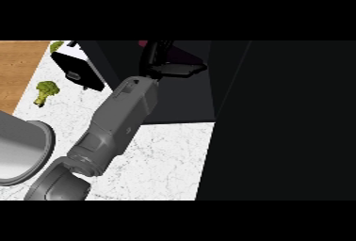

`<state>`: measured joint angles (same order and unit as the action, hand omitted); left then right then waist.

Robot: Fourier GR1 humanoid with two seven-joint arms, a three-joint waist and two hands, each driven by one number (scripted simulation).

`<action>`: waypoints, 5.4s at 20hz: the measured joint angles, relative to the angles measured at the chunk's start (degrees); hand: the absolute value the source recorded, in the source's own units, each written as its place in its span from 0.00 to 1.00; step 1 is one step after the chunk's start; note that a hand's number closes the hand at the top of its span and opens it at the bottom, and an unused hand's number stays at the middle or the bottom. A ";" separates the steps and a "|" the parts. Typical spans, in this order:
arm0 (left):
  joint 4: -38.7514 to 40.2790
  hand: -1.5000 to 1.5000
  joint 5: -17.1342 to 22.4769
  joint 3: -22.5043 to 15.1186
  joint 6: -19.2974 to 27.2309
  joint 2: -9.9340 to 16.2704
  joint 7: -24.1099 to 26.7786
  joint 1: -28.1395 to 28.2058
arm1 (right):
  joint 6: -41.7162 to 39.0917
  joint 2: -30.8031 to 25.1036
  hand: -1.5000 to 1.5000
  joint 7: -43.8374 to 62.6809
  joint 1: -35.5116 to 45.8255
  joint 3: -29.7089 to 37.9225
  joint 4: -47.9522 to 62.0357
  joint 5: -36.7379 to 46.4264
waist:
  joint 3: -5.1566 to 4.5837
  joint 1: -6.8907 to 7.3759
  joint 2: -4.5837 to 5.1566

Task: Pick up the wine, place it into the cabinet and close the cabinet

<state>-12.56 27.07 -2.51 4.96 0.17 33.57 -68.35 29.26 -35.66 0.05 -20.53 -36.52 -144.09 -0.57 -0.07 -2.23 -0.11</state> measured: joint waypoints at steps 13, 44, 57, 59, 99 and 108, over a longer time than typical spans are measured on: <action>-16.41 0.00 6.10 -8.90 -5.50 -0.17 -2.75 14.24 | 0.56 -1.01 0.00 1.56 0.15 2.23 0.11 -0.12 | 0.04 1.79 -0.93; -70.09 0.00 9.18 -17.48 -6.51 12.53 -10.18 63.26 | -6.03 -7.30 0.00 0.68 0.09 0.86 0.05 -0.35 | 0.02 2.40 -0.28; -73.02 0.00 13.70 -7.49 -14.02 22.48 -9.07 68.68 | -15.48 -11.90 1.00 -1.20 1.00 -5.85 0.18 -0.67 | -0.07 2.16 -0.17; -73.35 0.00 14.41 -6.33 -14.87 23.43 -9.33 69.39 | -15.81 -11.84 1.00 -0.59 1.74 -6.09 0.20 -0.63 | -0.09 2.27 -0.14; -67.72 0.00 21.70 4.16 -30.06 32.66 -13.00 68.46 | -9.41 32.88 1.00 34.81 65.90 -0.90 33.18 -7.80 | 0.09 4.72 0.13; -67.67 0.00 21.27 5.89 -30.97 31.83 -13.29 69.40 | -9.74 35.36 1.00 27.45 76.42 6.48 52.06 -17.33 | 0.37 3.63 0.03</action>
<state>-80.23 48.34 3.38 -26.01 32.00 20.29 1.06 19.52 -0.30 27.50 55.89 -30.04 -92.04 -17.89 0.31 1.41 -0.08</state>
